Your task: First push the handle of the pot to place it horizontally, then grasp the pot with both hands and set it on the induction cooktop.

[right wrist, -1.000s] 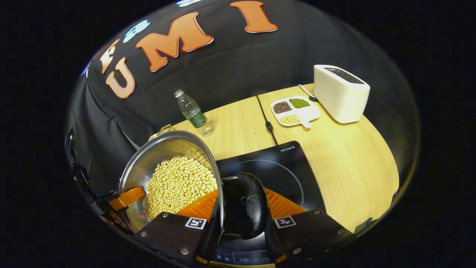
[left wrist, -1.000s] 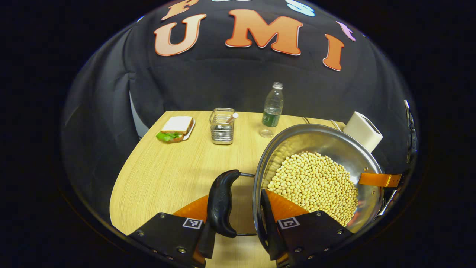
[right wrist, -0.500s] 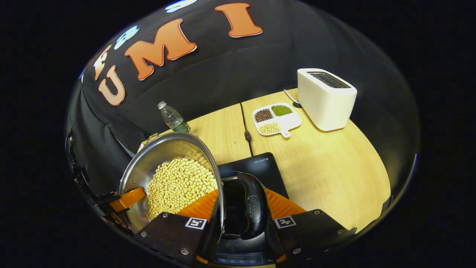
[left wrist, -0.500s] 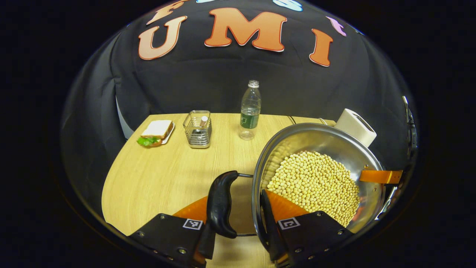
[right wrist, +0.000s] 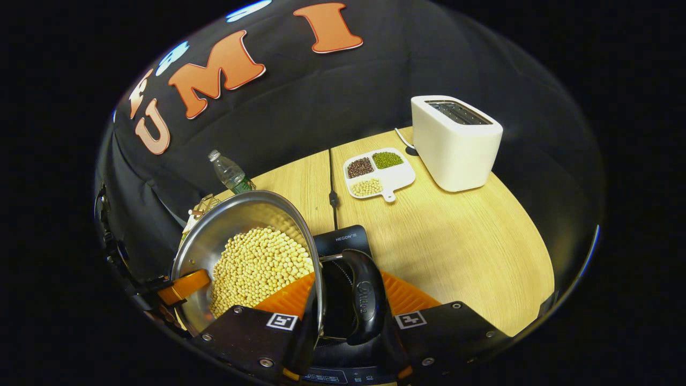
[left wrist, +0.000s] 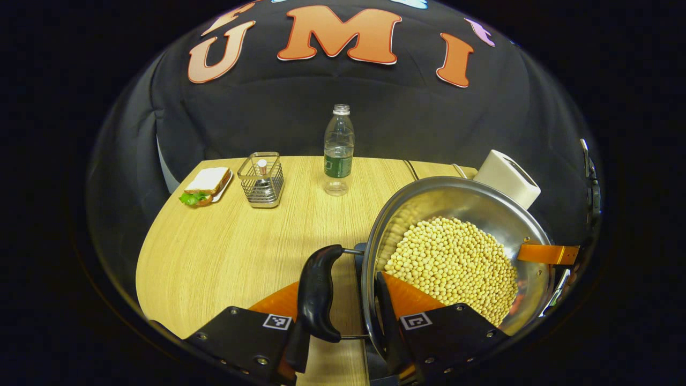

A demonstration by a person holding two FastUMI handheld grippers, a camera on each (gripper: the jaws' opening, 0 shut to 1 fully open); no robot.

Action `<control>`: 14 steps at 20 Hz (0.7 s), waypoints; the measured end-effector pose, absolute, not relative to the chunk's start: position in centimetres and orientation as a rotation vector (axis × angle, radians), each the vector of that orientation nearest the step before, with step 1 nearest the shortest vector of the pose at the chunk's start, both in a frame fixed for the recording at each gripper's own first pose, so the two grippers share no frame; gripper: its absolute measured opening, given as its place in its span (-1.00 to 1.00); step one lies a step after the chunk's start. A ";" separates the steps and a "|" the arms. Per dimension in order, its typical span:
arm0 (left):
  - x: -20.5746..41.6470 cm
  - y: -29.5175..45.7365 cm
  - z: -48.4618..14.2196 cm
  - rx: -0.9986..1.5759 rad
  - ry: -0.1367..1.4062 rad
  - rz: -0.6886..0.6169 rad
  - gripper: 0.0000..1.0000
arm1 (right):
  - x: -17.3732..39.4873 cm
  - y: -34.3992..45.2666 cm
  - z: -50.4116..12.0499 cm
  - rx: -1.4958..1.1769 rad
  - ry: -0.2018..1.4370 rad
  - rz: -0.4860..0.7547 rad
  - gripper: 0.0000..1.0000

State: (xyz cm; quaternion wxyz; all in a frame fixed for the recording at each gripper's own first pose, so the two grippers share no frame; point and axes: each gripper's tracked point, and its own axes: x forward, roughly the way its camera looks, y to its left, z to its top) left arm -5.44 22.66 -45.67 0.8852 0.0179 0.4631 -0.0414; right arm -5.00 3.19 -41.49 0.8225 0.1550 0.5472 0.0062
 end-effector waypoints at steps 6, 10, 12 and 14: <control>-5.4 22.8 -44.9 0.045 0.995 -0.076 0.16 | -4.1 3.7 -44.5 0.333 1.197 0.012 0.03; -5.5 22.7 -45.2 0.045 1.022 -0.075 0.17 | -4.3 3.4 -45.7 0.336 1.216 0.005 0.04; -5.5 22.6 -45.2 0.043 1.039 -0.074 0.17 | -4.4 3.7 -46.5 0.337 1.228 0.000 0.04; -5.3 22.8 -44.3 0.046 1.032 -0.076 0.11 | -4.6 3.7 -46.9 0.343 1.225 0.001 0.04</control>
